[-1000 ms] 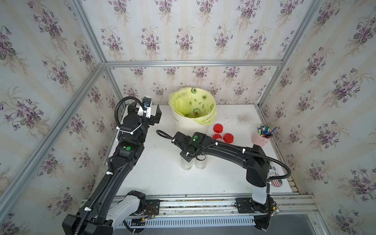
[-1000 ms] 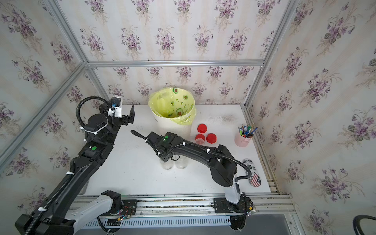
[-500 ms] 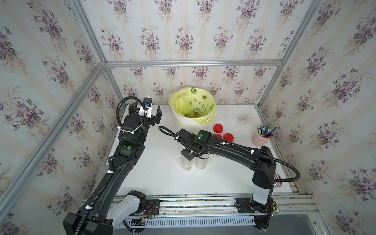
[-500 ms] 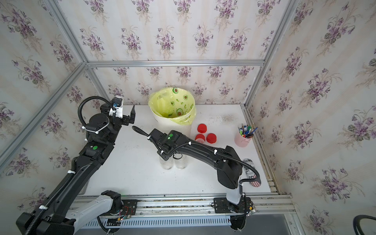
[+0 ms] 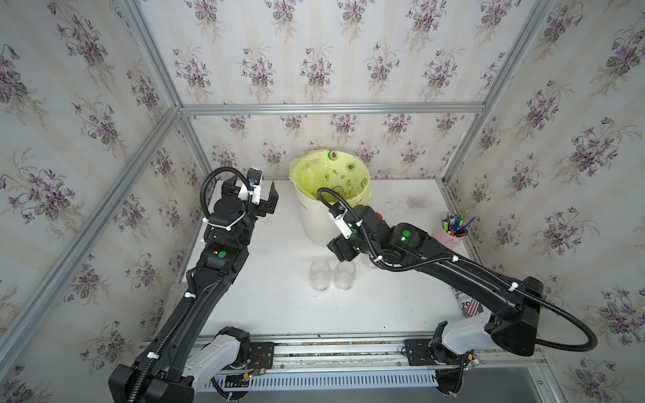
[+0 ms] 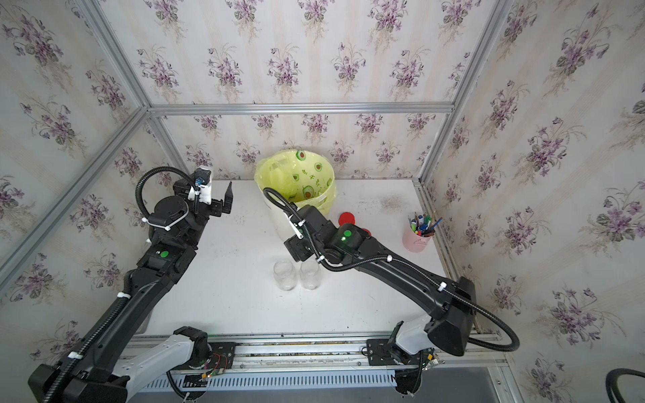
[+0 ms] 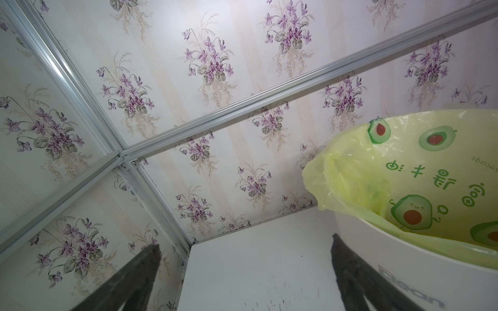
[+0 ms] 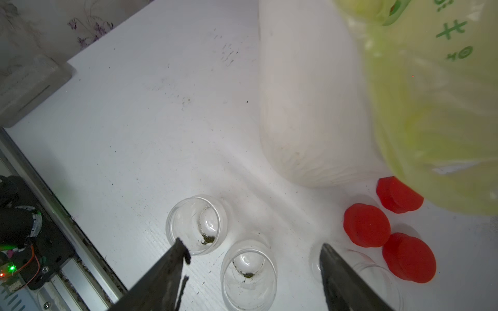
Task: Empty moldy tea leaves from jars
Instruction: Reset both arms
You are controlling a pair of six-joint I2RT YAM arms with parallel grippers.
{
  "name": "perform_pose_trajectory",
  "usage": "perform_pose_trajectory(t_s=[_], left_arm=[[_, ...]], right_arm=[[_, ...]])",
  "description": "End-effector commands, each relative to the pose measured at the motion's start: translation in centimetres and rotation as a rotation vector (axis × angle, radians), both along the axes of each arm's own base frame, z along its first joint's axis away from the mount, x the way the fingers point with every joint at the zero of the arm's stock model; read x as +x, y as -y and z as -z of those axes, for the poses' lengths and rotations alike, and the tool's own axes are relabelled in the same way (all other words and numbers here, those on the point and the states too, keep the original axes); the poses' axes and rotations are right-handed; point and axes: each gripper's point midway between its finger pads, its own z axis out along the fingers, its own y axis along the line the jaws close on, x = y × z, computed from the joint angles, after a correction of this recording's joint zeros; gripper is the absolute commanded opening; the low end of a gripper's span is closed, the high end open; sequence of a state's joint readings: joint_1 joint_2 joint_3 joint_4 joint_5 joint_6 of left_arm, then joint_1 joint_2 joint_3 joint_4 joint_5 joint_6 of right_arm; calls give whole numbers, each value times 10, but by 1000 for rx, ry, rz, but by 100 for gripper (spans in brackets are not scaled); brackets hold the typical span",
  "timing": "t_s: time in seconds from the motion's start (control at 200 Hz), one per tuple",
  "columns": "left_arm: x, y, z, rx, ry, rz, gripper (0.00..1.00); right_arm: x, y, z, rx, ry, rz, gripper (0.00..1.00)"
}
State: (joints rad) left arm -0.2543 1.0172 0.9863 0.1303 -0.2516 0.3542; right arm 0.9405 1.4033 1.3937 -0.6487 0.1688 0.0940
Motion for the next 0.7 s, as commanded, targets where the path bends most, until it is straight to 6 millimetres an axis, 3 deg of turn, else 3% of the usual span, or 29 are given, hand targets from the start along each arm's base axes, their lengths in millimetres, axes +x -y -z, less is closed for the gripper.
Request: perform_pose_trajectory(t_s=[0.0,0.135,0.385,0.415,0.505,0.699], left_arm=[[-3,0,-7,-20,42,5,100],[-3,-1,11,-11,5,1,100],[-5,-11,48,-80,-52,-27,100],[-5,-12,55,-85,-63,-31,100],[-3,-16,75,-108,-94,-54,100],[4,-22,111,-162,-146,-92,100]], right_arm=[[17,3,-34,147,97,31,84],[35,33,-48,226,141,87,99],[77,107,-51,298,208,279,100],[86,126,-52,315,230,320,100],[96,152,-43,353,260,368,100],[124,206,5,358,274,545,100]])
